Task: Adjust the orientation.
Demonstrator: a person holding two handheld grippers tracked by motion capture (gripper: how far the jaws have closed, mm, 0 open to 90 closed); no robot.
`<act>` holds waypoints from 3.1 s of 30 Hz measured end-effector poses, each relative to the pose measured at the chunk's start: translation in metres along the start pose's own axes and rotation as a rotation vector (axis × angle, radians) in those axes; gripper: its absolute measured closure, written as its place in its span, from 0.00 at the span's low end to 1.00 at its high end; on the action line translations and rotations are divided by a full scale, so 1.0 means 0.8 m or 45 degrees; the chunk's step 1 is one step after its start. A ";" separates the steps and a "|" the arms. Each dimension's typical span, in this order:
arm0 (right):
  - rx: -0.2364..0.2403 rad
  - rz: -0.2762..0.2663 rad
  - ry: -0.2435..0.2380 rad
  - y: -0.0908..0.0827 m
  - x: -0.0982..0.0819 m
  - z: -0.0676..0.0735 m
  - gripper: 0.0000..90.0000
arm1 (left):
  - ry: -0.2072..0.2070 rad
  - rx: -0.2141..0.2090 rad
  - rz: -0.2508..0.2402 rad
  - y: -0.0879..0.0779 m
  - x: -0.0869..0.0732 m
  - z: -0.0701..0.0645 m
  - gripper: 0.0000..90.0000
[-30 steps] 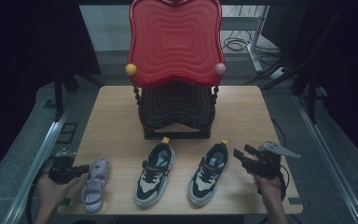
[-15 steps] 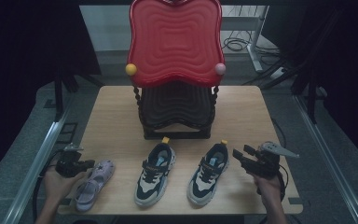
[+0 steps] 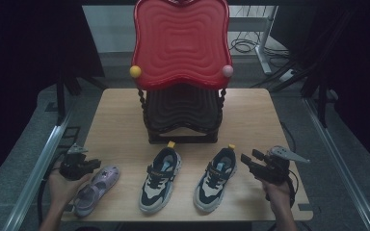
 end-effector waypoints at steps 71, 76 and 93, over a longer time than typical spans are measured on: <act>-0.291 0.189 -0.096 -0.121 -0.070 -0.104 0.99 | 0.060 -0.250 -0.245 -0.038 0.039 -0.126 0.52; -0.357 0.231 -0.100 -0.121 -0.080 -0.121 0.99 | 0.078 -0.277 -0.242 -0.037 0.041 -0.139 0.52; -0.438 0.338 -0.146 -0.119 -0.097 -0.139 0.99 | 0.065 -0.269 -0.230 -0.034 0.037 -0.137 0.52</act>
Point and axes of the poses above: each handheld gripper's, and its own axes: y roughly forward along the jaws, x roughly out of its top, z roughly to its left, the point moved 10 cm from there along y, roughly forward along the jaws, and after that the axes turned 1 degree about -x, right-handed, at the moved point
